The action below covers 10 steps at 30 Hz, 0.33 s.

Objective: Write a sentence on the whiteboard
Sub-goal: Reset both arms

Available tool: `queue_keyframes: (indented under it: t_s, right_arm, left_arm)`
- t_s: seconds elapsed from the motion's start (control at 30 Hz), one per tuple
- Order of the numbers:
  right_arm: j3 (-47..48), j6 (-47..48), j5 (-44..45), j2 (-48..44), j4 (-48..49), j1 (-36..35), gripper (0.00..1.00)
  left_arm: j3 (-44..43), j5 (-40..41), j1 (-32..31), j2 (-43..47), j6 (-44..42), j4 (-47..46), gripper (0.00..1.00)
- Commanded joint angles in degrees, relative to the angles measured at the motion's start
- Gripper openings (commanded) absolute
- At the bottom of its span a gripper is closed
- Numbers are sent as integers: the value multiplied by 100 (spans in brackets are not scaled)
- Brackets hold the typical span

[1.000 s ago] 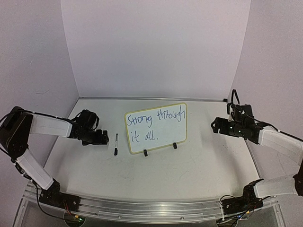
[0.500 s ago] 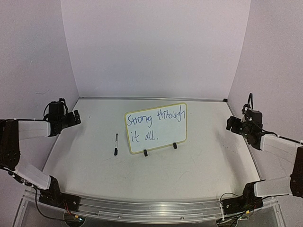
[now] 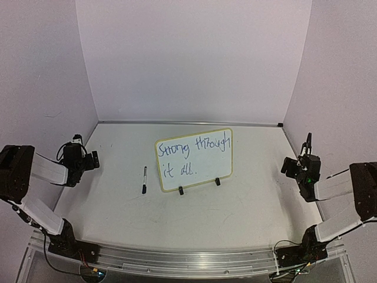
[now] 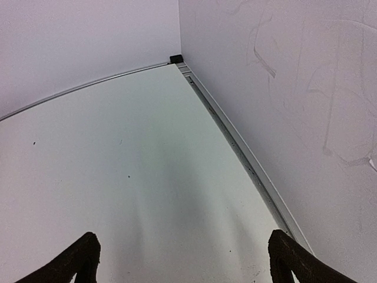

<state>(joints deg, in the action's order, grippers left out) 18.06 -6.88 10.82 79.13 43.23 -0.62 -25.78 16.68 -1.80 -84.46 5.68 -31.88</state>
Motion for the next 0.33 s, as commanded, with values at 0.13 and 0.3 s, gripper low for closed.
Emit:
queue_keyframes:
  t_s: [0.13,0.3]
  right_arm:
    - [-45,47,266,-29,880,18,95]
    - [-48,47,263,-29,881,18,95]
  left_arm:
    - [-53,307,12,3,30,-370,99]
    - [-63,301,13,-2,22,-360,99]
